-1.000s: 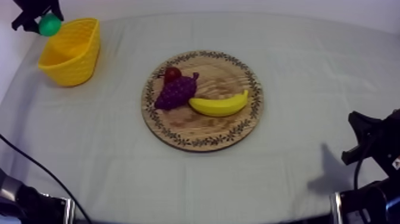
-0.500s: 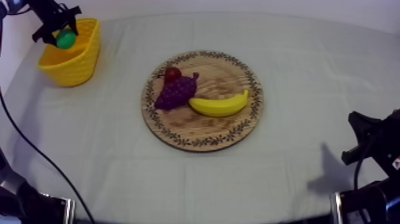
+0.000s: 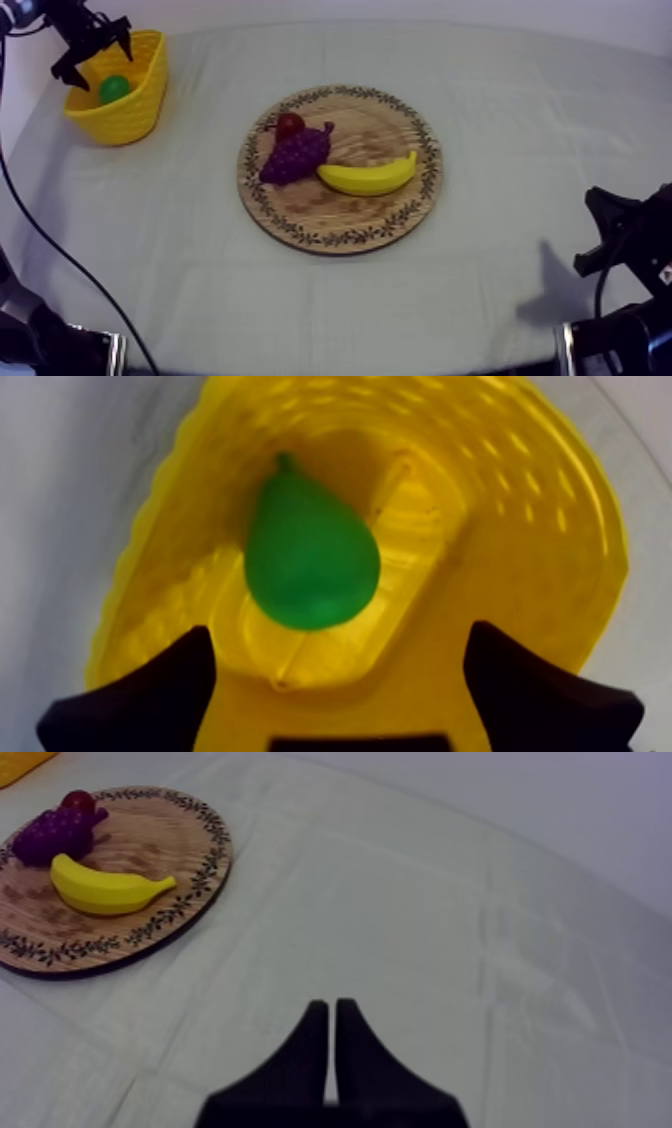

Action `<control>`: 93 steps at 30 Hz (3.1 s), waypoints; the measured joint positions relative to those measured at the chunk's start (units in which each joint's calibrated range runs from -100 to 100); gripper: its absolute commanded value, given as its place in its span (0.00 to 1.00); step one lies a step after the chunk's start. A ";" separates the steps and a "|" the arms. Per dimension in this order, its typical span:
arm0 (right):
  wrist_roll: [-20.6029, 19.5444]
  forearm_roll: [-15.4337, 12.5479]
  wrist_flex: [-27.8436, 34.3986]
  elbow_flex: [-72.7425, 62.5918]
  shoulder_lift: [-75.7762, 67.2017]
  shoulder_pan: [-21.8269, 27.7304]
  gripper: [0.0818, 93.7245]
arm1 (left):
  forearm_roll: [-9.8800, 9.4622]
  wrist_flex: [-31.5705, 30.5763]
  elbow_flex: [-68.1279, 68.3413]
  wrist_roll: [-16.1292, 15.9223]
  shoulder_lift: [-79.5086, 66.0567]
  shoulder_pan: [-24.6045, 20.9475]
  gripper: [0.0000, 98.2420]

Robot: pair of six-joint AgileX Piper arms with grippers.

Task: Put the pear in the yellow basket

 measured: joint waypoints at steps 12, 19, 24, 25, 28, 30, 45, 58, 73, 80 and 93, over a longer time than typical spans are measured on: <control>0.04 0.00 0.00 0.00 0.00 -0.07 0.00 | -0.44 -1.28 6.05 -0.33 -7.74 0.75 0.72; 0.01 0.00 0.00 0.00 0.00 -0.07 0.00 | -0.56 -3.92 11.82 -0.81 -16.15 2.16 0.49; -0.07 0.00 0.00 0.00 0.00 -0.07 0.00 | -0.61 -6.79 16.63 -1.26 -22.44 3.38 0.39; -0.07 0.00 0.00 0.00 0.00 -0.07 0.00 | -0.61 -7.36 17.51 -1.37 -23.52 3.57 0.38; -0.07 0.00 0.00 0.00 0.00 -0.07 0.00 | -0.61 -9.58 20.98 -1.86 -27.50 4.35 0.30; -0.04 0.00 0.00 0.00 0.00 -0.07 0.00 | -0.68 -11.29 23.68 -2.23 -30.41 4.87 0.23; 0.02 0.00 0.00 0.00 0.00 -0.07 0.00 | -2.07 -22.10 45.03 -4.79 -51.62 9.72 0.00; 0.03 0.00 0.00 0.00 0.00 -0.07 0.00 | -4.56 -25.33 59.33 -2.95 -65.64 11.68 0.00; -0.04 0.00 0.00 0.00 0.00 -0.07 0.00 | -2.26 -37.39 85.78 -16.05 -84.96 13.26 0.00; -0.01 0.00 0.00 0.00 0.00 -0.07 0.00 | 1.58 -45.24 98.51 -21.11 -97.37 14.32 0.00; 0.03 0.00 0.00 0.00 0.00 -0.07 0.00 | 4.94 -50.00 120.79 -25.10 -121.39 13.49 0.00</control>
